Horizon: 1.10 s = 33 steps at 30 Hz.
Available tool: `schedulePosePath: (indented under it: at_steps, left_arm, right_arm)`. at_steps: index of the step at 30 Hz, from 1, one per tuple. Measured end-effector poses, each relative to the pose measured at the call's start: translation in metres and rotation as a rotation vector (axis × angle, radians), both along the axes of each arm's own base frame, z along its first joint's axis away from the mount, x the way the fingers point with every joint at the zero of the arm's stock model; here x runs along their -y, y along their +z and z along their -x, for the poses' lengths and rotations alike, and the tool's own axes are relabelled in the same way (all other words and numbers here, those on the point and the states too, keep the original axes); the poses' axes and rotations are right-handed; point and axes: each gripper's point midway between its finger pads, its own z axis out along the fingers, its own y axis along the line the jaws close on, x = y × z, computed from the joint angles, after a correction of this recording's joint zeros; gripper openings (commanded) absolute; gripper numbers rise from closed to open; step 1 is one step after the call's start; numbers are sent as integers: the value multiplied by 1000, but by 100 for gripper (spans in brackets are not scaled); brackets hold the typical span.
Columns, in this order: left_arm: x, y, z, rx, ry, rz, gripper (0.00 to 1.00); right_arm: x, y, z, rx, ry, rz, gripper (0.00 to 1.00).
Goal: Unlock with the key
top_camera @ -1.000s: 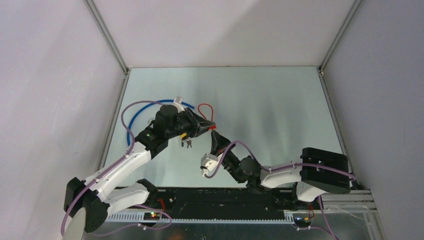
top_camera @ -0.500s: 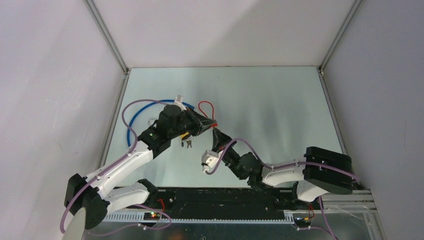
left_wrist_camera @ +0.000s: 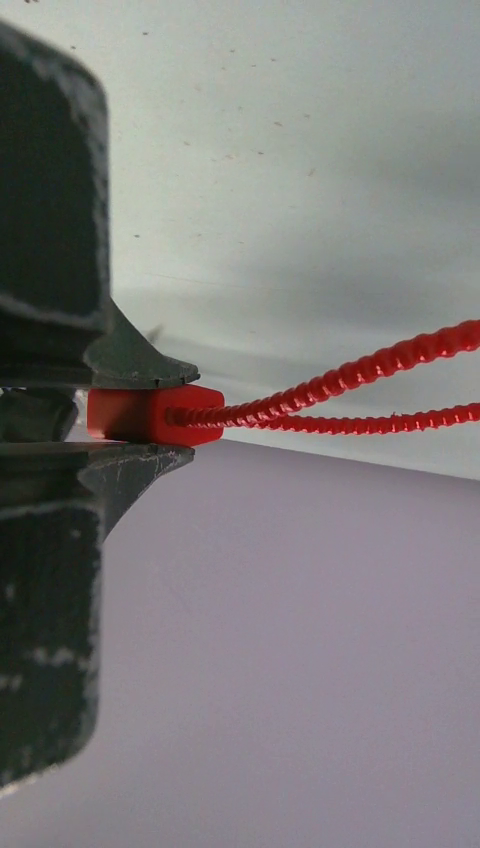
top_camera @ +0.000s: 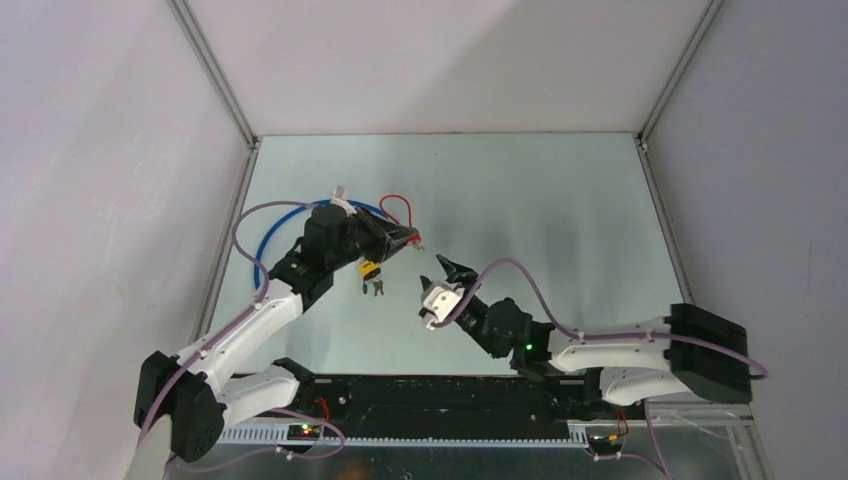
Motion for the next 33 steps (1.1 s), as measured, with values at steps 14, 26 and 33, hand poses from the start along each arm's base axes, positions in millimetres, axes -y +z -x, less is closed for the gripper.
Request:
schedulePosePath:
  at_steps: [14,26,33]
  left_arm:
    - [3,22,-6,113,-33,84,0]
    - [11,54,17,289,-107,143,0]
    - [14,58,20,350,-116,186,0]
  right_arm:
    - [43,27,-5,-501,61,-488,52]
    - [50,41,-31,-746,171,-787,47]
    - [40,49,-35,-936,316,-939,47]
